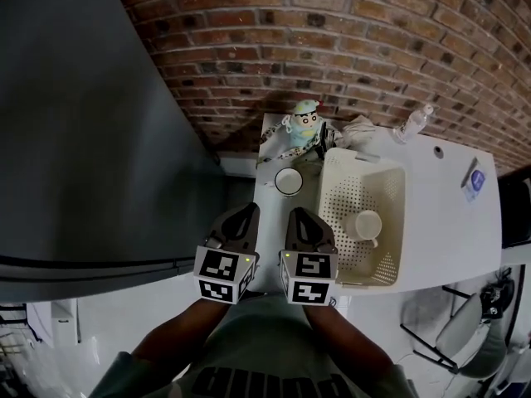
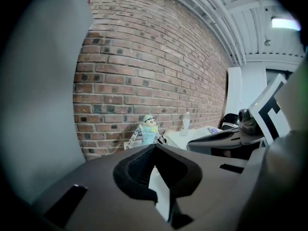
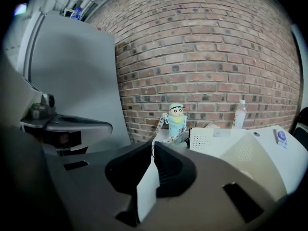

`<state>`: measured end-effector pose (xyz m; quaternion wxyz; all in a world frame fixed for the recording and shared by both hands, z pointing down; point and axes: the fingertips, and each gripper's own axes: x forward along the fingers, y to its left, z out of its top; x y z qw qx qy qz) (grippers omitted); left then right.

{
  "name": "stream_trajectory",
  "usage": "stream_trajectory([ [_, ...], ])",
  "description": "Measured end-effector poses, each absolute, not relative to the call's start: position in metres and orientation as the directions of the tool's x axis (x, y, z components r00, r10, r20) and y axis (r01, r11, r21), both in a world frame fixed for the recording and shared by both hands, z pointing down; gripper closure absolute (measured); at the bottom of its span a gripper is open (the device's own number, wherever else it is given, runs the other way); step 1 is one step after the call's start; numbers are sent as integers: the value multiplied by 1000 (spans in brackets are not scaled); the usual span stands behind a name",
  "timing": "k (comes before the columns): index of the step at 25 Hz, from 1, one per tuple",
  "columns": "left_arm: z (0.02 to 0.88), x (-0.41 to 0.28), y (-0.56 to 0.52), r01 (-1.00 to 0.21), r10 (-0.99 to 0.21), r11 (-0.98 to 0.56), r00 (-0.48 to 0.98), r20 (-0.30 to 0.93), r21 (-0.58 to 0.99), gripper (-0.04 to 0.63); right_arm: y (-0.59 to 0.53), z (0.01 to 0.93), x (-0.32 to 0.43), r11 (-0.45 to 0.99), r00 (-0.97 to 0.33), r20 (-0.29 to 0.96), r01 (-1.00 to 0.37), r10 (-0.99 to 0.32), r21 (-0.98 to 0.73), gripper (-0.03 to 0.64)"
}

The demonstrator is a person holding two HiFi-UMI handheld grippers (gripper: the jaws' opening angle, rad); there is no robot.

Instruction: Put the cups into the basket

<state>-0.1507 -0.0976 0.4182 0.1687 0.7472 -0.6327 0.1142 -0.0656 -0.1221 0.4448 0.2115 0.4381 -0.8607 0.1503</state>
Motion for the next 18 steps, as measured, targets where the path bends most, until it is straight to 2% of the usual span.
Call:
stream_trajectory([
  [3,424,-157,-109,-980,-900,-167,197,389,111,589,-130,452,-77,541,-502,516,-836,-693,-87,586],
  [5,429,-161,-117,-977,-895,-181,211,393,112,589,-135,456,-88,532,-503,527,-840,-685,-110,451],
  [7,435,-165,-124,-974,-888,-195,224,401,112,589,-140,463,-96,524,-492,545,-845,-679,-109,389],
  [18,474,-177,-150,-964,-848,-237,266,458,120,589,-164,522,-107,462,-393,646,-884,-654,-69,320],
])
